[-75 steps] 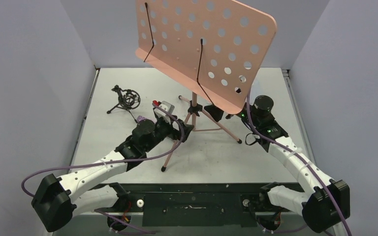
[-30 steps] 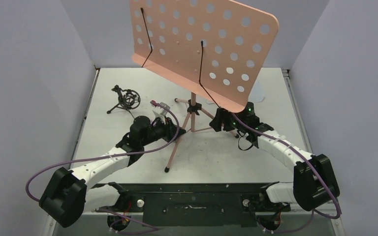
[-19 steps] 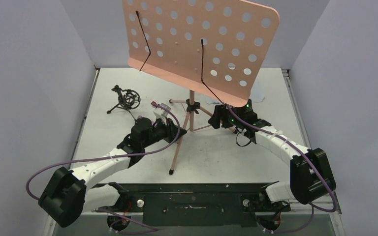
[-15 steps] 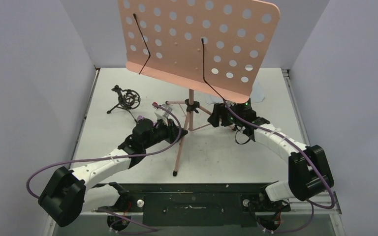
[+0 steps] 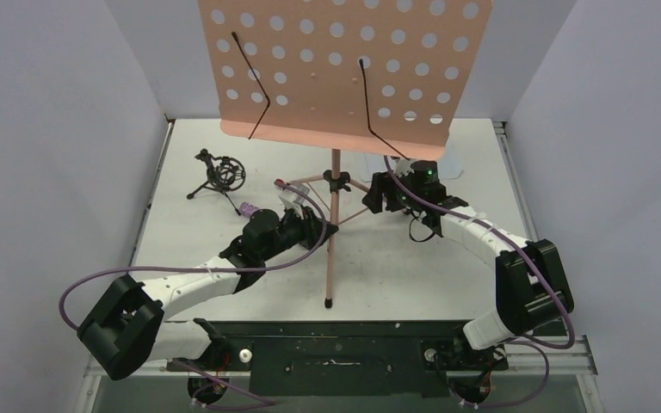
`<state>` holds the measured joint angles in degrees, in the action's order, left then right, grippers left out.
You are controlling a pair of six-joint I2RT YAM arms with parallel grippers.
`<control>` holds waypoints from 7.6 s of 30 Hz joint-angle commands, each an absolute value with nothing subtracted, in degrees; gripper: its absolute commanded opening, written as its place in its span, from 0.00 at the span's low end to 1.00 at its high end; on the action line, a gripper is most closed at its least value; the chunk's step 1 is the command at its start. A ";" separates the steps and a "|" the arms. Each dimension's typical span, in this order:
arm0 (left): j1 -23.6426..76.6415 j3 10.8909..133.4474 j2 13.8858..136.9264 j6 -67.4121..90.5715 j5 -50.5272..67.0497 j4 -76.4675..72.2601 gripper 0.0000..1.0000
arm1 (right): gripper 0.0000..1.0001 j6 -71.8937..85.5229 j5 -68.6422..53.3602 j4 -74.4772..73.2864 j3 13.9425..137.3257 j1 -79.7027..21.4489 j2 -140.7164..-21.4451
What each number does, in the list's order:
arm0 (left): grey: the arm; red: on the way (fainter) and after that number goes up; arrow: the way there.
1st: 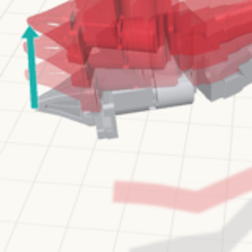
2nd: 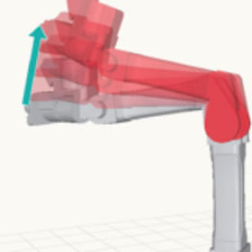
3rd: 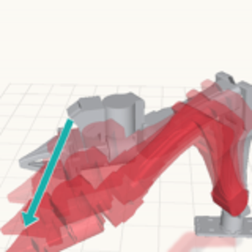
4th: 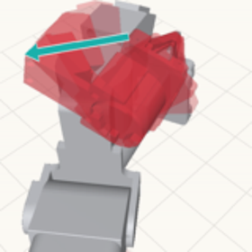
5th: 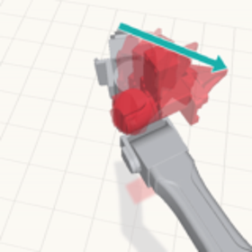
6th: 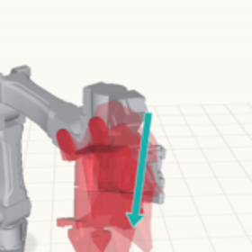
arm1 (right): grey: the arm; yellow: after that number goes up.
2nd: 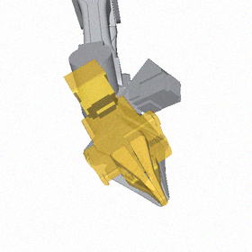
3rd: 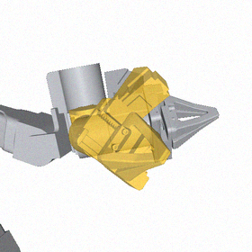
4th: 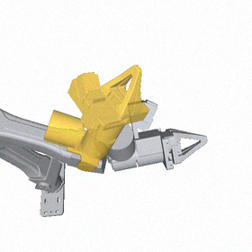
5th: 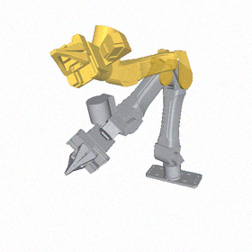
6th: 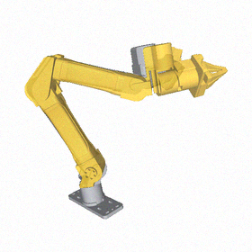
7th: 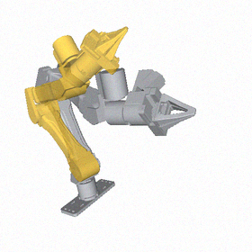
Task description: Set up the instrument practice props
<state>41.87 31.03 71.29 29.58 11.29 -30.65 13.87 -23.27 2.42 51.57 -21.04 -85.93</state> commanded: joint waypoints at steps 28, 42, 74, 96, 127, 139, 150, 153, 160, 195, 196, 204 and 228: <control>46.87 34.81 67.04 27.83 11.35 -28.23 0.86 | 0.90 18.61 -16.43 2.99 52.90 -21.78 -79.06; 30.90 24.00 63.49 45.44 20.44 -42.76 0.96 | 0.90 24.45 -21.68 9.52 43.55 -12.72 -72.91; 20.77 27.42 41.08 27.52 12.55 -16.80 0.96 | 0.90 45.02 -12.76 14.42 45.15 13.99 -94.85; 20.85 29.79 37.25 23.45 10.19 -6.86 0.96 | 0.81 46.29 -15.73 19.08 57.50 16.35 -111.37; 20.84 26.81 41.66 25.70 16.25 -15.56 0.96 | 0.05 49.43 -17.55 14.88 66.64 14.11 -119.45; 20.87 27.39 44.03 26.34 19.44 -16.46 0.96 | 0.05 48.10 -21.59 17.53 60.97 12.04 -103.03; 21.00 26.97 44.42 26.84 22.00 -18.67 0.96 | 0.05 41.00 -16.29 8.51 63.54 8.67 -84.75; 21.09 26.36 43.88 27.11 24.09 -21.43 0.96 | 0.06 39.58 -15.62 6.49 64.25 7.32 -80.64; 22.50 24.53 42.56 27.16 29.46 -29.61 0.96 | 0.05 37.33 -15.91 0.28 66.44 5.78 -73.94; 57.09 48.19 73.65 -8.26 4.75 -44.74 0.96 | 0.06 35.87 -18.04 -15.20 73.03 -4.29 -56.77; 57.12 49.38 74.72 -8.13 4.37 -44.82 0.96 | 0.06 35.93 -18.02 -15.02 72.66 -4.71 -56.46; 57.28 56.42 82.44 -5.56 3.31 -46.23 0.96 | 0.08 37.04 -18.75 -12.94 69.81 -7.32 -54.58; 58.02 67.92 96.75 -8.74 -4.93 -47.17 0.67 | 0.15 40.29 -19.85 -8.82 65.43 -10.31 -52.46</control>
<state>57.67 64.51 96.31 -7.84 -4.36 -46.37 39.11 -19.33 -12.82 66.22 -9.80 -53.23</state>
